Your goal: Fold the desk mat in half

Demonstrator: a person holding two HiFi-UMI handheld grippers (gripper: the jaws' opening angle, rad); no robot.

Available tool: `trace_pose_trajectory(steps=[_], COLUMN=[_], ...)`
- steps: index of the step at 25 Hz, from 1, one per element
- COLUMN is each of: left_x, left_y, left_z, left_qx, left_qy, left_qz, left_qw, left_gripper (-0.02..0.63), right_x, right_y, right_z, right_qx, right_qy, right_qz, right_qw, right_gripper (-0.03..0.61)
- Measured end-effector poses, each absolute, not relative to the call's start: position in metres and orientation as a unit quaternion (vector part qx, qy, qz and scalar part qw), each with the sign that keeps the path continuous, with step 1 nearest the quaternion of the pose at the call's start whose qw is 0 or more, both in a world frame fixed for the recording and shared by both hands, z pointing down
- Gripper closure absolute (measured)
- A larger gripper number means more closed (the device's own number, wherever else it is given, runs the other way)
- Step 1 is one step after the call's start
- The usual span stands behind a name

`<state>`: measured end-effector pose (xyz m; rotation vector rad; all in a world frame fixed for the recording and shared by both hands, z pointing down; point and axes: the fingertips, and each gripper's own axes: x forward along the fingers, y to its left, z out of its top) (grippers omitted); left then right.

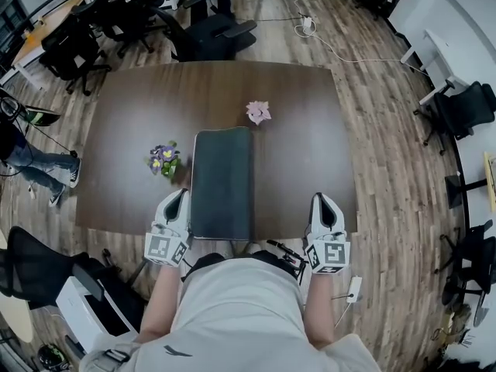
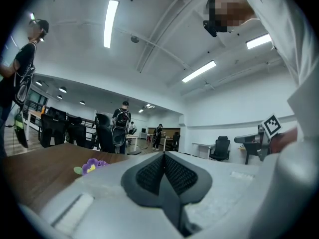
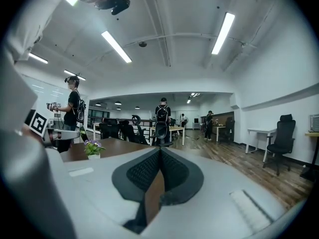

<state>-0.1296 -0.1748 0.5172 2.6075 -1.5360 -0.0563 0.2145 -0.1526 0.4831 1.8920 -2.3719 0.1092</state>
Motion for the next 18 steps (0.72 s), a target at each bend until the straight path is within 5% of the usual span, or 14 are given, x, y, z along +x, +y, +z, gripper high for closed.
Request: trace_pose_trajectory(steps=[18], left_x=[-0.114], left_y=[-0.166], left_z=[0.519], left_qx=[0.855], left_qy=[-0.515], left_qz=[-0.015], left_qw=[0.065], left_gripper=[0.609], right_x=[0.22], right_y=[-0.153], right_z=[0.487], right_qx=[0.604], right_qy=[-0.794], right_qz=[0.044], right_qw=[0.053], right_gripper=[0.58])
